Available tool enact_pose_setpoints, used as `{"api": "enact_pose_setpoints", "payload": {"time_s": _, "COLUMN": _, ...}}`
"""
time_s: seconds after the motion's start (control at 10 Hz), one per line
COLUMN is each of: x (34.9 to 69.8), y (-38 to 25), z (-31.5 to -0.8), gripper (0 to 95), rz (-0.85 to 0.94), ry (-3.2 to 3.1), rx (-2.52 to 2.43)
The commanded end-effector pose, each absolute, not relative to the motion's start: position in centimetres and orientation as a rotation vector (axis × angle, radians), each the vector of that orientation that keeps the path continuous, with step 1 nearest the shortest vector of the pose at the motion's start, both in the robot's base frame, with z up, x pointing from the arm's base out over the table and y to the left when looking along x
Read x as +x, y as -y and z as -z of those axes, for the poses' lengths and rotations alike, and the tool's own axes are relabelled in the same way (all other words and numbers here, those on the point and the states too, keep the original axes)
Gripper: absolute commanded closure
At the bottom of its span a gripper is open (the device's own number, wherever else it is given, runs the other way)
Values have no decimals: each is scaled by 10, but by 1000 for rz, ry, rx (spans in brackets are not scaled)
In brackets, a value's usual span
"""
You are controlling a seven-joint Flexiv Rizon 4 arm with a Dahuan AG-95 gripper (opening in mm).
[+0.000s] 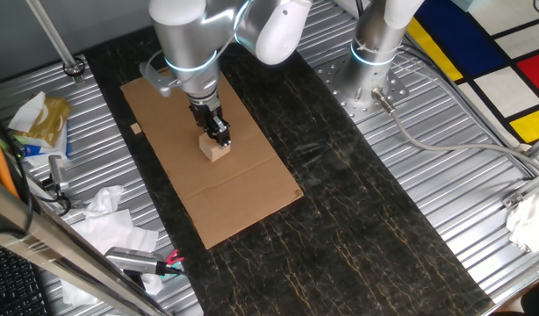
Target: Grab the block and place it at the designated location
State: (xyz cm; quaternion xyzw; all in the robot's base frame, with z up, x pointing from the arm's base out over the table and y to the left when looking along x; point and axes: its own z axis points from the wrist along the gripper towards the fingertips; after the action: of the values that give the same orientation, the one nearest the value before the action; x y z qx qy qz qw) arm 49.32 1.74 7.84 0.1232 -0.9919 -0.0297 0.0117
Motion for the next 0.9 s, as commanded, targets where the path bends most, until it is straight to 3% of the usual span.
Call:
{"api": "enact_pose_setpoints", "payload": {"time_s": 0.1, "x": 494, "y": -18, "z": -78, "gripper": 950, "rz": 97, "ry": 3094, "rx": 381}}
{"api": "enact_pose_setpoints", "payload": {"time_s": 0.9, "x": 494, "y": -18, "z": -74, "gripper": 950, "rz": 102, "ry": 3096, "rx": 379}}
